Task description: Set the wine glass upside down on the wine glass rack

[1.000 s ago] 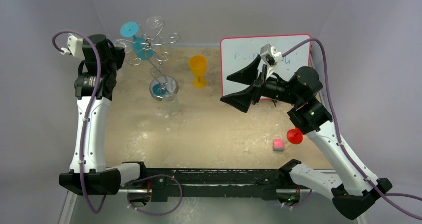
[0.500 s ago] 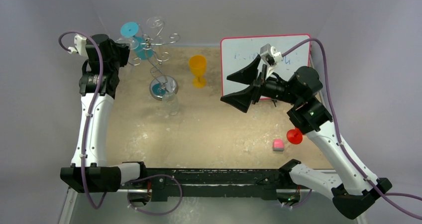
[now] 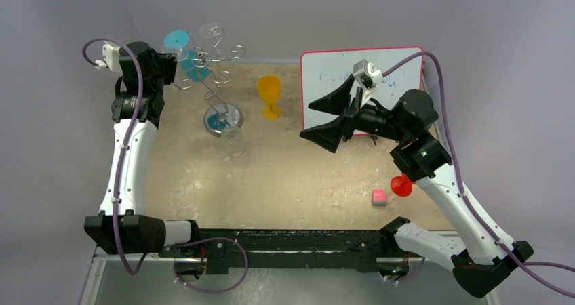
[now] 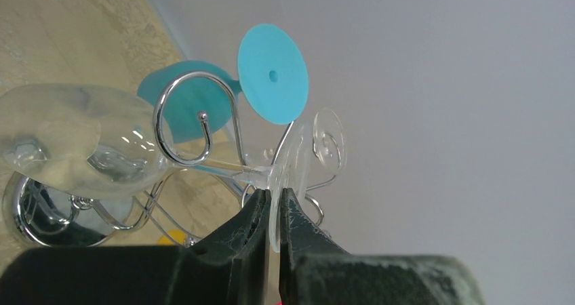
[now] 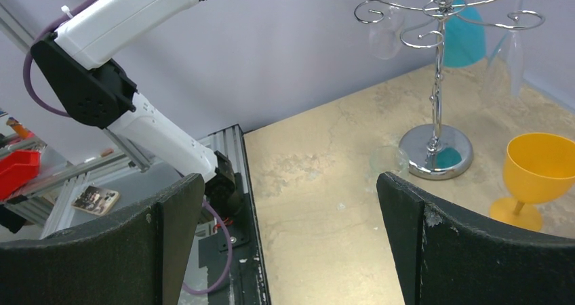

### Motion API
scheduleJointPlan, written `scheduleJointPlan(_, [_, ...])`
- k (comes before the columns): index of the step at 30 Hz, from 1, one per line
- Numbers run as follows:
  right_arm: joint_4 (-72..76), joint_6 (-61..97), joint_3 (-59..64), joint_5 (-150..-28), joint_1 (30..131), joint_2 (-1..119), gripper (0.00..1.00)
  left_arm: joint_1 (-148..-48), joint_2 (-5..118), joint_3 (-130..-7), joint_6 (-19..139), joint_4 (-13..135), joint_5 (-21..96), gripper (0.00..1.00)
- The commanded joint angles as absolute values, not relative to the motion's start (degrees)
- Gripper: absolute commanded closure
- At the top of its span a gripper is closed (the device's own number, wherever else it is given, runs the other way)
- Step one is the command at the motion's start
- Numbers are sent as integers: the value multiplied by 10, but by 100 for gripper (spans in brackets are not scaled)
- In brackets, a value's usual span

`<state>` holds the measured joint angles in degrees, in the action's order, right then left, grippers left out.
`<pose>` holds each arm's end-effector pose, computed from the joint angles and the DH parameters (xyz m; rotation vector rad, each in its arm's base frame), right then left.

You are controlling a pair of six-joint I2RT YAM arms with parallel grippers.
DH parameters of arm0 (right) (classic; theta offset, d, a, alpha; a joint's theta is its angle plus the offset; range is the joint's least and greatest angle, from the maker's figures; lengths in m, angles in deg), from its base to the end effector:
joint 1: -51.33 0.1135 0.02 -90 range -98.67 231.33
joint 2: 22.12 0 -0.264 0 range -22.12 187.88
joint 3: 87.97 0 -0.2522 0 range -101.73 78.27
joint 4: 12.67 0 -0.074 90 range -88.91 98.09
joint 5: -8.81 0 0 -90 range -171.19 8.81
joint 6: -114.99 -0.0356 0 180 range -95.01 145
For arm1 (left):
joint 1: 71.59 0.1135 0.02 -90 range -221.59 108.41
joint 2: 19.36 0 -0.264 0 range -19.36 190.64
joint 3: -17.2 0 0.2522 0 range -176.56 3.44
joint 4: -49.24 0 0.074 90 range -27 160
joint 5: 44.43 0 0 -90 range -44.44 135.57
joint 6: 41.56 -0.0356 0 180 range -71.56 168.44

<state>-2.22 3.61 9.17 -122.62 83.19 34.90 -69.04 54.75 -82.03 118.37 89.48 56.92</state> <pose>0.1577 0.1258 0.4716 -0.7795 1.2652 1.2328 0.2806 0.0195 0.4461 -1.2220 1.4261 -0.6405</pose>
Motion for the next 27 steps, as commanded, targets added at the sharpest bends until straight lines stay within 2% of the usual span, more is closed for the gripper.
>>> scheduleJointPlan(1, [-49, 36, 76, -1219, 832, 347, 0, -681, 548, -830, 1195, 822, 586, 100])
scheduleJointPlan(27, [-45, 35, 73, -1215, 832, 346, 0, -661, 556, -831, 1184, 819, 629, 100])
